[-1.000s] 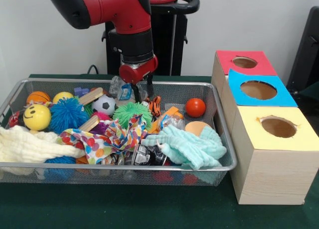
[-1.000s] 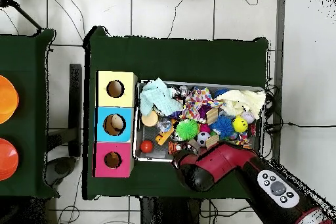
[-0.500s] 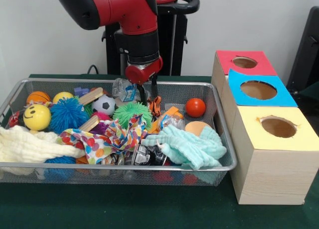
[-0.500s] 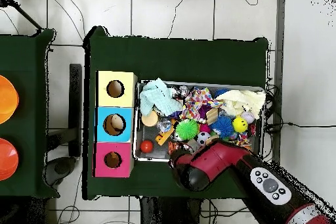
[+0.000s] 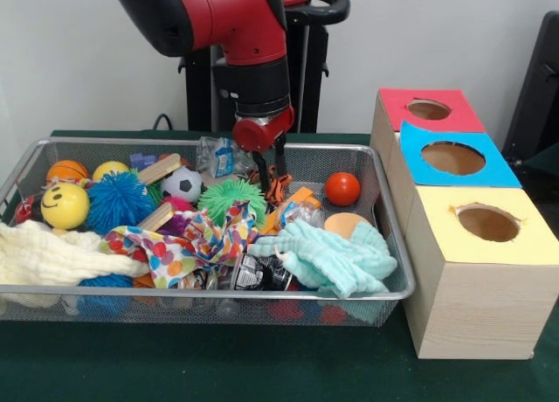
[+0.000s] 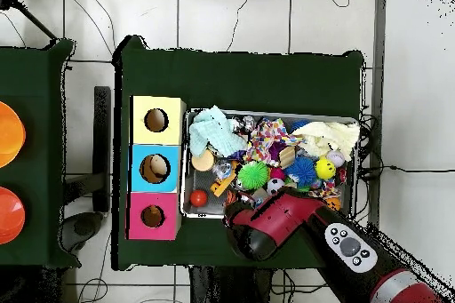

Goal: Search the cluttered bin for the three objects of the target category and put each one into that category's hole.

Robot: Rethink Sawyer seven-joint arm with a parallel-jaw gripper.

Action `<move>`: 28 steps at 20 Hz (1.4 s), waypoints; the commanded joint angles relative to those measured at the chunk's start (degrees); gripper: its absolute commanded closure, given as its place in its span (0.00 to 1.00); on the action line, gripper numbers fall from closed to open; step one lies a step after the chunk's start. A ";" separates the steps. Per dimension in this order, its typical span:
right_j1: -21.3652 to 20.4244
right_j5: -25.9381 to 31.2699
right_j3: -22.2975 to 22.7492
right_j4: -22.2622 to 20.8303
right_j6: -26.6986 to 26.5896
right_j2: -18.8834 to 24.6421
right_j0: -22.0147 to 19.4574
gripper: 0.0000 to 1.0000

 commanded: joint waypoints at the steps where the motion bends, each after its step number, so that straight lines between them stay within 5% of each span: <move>1: 4.37 -2.52 -4.88 -5.84 4.69 -5.92 1.01 0.00; 14: 4.59 -1.61 -4.45 -2.26 -0.78 -4.26 -1.72 0.00; 28: 5.08 -1.40 -4.97 -2.72 -0.27 -4.68 -1.48 0.00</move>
